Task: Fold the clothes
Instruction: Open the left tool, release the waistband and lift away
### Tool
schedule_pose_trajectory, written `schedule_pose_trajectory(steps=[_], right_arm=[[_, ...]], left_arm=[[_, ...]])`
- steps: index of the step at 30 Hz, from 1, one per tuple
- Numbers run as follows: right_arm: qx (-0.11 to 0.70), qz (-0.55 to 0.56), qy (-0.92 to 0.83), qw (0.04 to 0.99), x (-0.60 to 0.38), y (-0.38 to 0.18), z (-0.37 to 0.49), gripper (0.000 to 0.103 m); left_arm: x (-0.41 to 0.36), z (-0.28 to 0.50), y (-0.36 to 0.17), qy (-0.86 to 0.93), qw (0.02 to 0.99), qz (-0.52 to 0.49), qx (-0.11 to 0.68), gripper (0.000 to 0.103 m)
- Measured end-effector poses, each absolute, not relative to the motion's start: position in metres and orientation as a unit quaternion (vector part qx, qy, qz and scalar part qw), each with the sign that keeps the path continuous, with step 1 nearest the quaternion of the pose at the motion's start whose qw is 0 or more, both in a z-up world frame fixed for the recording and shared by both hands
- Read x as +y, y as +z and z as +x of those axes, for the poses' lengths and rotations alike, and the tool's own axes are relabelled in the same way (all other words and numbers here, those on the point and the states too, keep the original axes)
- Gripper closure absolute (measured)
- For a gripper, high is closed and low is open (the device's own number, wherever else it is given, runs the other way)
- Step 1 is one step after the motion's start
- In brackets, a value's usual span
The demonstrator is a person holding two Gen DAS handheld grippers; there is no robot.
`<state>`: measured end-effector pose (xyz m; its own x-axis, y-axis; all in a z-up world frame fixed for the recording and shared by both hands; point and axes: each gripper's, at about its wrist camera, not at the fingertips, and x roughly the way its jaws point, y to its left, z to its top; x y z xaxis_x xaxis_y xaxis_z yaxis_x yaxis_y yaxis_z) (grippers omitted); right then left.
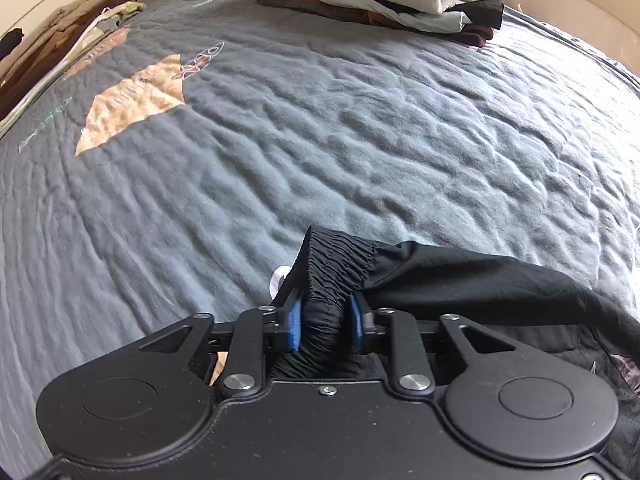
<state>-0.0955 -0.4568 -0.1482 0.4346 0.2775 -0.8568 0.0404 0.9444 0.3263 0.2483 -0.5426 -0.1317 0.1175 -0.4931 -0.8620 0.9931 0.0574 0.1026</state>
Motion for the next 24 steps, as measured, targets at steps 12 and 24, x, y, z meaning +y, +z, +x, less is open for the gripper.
schedule_pose_trajectory(steps=[12,24], right_arm=[[0.53,0.153,0.072,0.831,-0.457,-0.153,-0.101,0.024],[0.535,0.148,0.064,0.829,-0.455,-0.151,-0.095,0.022]], left_arm=[[-0.527,0.246,-0.106,-0.578,0.658,0.346,0.336,0.069],[-0.414,0.173,-0.085,-0.646,0.656,0.165,0.353,0.042]])
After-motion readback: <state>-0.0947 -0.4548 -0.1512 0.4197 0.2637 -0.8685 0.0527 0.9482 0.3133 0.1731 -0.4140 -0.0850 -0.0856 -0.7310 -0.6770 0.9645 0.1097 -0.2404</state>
